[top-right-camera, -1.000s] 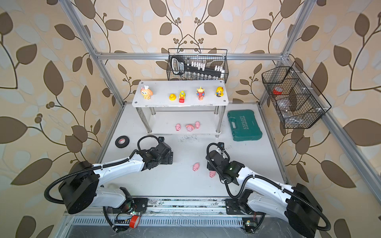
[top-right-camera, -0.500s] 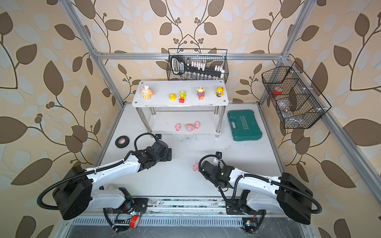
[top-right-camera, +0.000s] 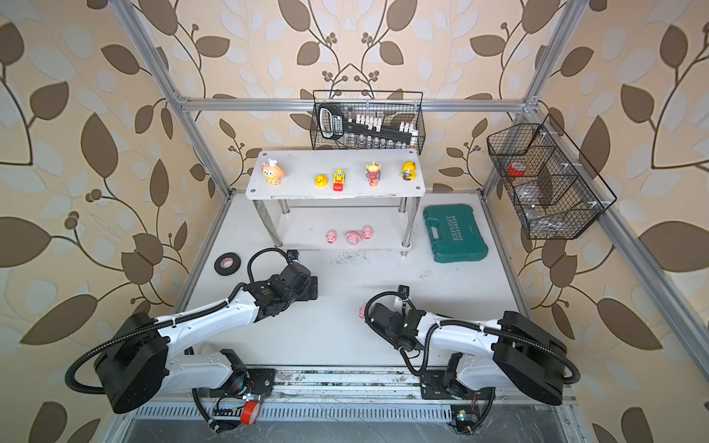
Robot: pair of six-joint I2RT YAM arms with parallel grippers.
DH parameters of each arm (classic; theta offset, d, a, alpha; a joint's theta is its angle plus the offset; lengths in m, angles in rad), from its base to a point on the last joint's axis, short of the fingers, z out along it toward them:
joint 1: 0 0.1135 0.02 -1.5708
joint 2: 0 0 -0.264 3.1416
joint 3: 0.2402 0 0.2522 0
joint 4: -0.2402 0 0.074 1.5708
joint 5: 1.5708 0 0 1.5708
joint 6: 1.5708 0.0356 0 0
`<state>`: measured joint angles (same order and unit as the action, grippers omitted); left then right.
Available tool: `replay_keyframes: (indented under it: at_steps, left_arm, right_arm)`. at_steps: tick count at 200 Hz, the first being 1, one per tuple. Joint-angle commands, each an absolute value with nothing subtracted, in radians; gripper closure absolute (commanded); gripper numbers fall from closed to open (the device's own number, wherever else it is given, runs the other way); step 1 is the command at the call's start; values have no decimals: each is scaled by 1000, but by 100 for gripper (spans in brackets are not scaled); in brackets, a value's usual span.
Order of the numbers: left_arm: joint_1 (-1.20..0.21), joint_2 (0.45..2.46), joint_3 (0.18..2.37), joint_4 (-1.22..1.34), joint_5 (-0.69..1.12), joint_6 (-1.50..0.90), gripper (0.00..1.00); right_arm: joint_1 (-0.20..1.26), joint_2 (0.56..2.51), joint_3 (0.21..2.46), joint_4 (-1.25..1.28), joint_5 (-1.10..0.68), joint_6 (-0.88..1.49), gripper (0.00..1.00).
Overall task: Organize plastic toys on shelves
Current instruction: Pick up the plastic toy at the center of the board.
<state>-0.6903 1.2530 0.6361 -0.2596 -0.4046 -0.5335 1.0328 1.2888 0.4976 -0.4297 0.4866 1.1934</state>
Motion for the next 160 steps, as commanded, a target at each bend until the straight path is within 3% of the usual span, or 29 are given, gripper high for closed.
replay_keyframes:
  at_steps: [1,33,63,107,160]
  left_arm:
    - [-686,1226,629,-247,-451,-526,1]
    - [-686,1218,625,-250,-462,-529,1]
    - [-686,1206,617,-247,-471,-532,1]
    - [-686,1183,600,-229,-473,-529,1]
    - [-686,1172,588,-215,-463,-527,1]
  right_arm:
    - [1060,1301,509,-444,526,1239,79]
    - [1057,1327,564,-395,644,1146,82]
    - [914,1419,673,-213,696,887,83]
    - [732,1561,827,72,589,515,81]
    - [591,1662,948,148,486,379,78]
